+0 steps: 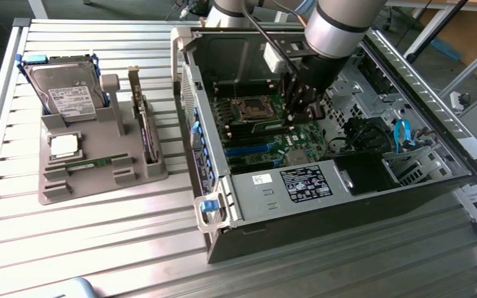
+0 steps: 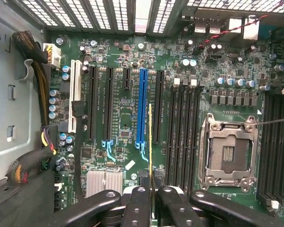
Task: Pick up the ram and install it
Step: 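Insert the ram into the slot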
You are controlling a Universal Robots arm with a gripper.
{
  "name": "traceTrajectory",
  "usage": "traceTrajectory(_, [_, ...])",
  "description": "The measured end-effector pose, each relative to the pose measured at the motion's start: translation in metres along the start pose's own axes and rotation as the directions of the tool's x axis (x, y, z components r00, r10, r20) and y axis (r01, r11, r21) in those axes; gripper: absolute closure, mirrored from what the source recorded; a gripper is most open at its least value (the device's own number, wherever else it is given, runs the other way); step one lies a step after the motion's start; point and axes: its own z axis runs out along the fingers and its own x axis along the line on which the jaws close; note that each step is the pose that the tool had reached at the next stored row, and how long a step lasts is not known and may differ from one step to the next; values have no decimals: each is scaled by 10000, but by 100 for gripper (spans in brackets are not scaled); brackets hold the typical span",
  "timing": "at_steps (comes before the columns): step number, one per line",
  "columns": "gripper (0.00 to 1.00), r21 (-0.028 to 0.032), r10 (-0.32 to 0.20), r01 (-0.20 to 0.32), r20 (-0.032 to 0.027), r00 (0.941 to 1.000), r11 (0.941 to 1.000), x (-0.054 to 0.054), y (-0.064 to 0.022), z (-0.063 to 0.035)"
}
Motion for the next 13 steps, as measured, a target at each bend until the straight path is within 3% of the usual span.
traceTrajectory(13, [87,5,168,-168,-1,9999,9999,1,7,83])
